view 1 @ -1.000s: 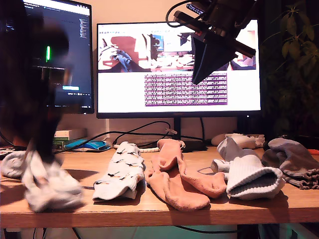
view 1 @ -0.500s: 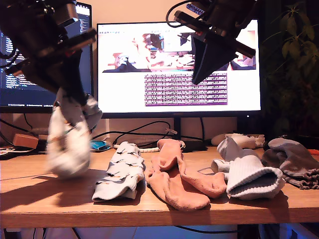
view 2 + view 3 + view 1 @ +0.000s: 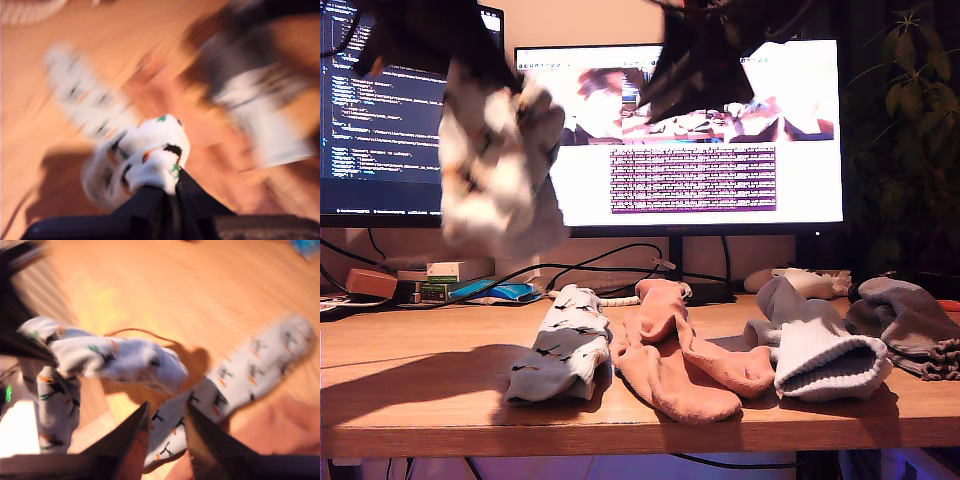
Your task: Pair up the socks based on colour and pattern, by placing them on top of one another
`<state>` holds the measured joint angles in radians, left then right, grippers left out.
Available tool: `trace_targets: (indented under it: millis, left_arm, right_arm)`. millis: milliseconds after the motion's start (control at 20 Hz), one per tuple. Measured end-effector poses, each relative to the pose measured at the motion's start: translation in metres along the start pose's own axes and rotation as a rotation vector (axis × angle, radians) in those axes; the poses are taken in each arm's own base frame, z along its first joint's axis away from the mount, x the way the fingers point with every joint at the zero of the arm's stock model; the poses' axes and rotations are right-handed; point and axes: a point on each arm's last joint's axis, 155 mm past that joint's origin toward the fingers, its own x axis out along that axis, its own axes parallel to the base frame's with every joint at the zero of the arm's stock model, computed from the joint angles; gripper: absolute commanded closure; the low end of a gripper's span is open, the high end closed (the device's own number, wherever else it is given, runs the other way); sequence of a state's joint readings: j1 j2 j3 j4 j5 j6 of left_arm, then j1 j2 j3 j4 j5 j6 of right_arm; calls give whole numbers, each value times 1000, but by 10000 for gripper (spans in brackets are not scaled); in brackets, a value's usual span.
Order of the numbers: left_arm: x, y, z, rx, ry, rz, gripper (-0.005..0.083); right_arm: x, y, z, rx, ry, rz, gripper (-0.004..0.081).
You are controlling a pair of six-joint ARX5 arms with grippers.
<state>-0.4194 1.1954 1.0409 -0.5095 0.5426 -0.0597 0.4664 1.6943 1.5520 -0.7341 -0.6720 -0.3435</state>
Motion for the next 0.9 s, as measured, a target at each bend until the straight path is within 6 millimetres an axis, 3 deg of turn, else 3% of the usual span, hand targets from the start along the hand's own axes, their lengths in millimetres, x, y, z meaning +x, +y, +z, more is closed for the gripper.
trace_targets:
  millis: [200,400,700,900]
  left_arm:
    - [-15,-25,27,6,-54,-127,797]
    - [-37,-49,55,33,-116,-244,797]
    - [-45,-66,54,9,-105,-357,797]
    - [-46,-68,54,7,-104,-366,797]
  right_arm:
    - [-1,14,2,-97,-21,72,448]
    - [0,27,6,-124,-43,135,443]
    - [10,48,22,-267,-94,167,434]
    - [12,55,18,-262,-76,186,435]
